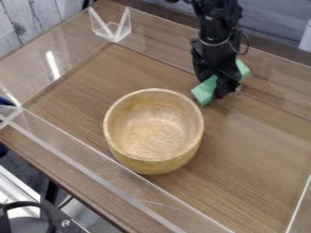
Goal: Remove the green block from inside the brown bowl and put it on the table
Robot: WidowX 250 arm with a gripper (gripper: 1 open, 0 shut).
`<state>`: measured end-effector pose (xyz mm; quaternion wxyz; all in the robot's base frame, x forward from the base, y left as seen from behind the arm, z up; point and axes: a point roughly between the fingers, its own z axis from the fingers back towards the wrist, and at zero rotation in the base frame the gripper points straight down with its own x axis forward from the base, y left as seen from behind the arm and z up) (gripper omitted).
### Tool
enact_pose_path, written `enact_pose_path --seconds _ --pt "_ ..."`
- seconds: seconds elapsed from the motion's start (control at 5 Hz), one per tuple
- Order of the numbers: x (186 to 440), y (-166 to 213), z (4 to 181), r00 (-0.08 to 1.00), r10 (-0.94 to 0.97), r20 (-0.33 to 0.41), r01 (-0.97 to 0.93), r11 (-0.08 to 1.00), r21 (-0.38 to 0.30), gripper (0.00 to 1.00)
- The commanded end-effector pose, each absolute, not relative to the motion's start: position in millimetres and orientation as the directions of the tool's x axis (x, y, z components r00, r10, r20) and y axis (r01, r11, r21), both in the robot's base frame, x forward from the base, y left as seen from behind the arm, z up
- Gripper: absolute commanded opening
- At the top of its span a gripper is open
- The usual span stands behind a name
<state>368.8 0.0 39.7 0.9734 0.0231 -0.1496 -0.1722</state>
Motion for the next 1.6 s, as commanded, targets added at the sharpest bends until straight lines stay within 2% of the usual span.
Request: enact_pose_path --seconds 0.0,0.4,0.8,1.2,1.4 --pt "380 3 60.7 0.883 -0.324 0.339 0.305 0.946 0.110 0.00" --pt "378 5 53.9 0.876 -0.342 0.341 0.309 0.939 0.149 0.00" --pt "372 4 52.8 0.856 -0.390 0.340 0.365 0.921 0.137 0.00" --pt "371 -6 48.7 0.842 -0.400 0.363 0.411 0.910 0.048 0.00" --pt "372 0 49.0 0.848 -0.382 0.367 0.398 0.917 0.036 0.00"
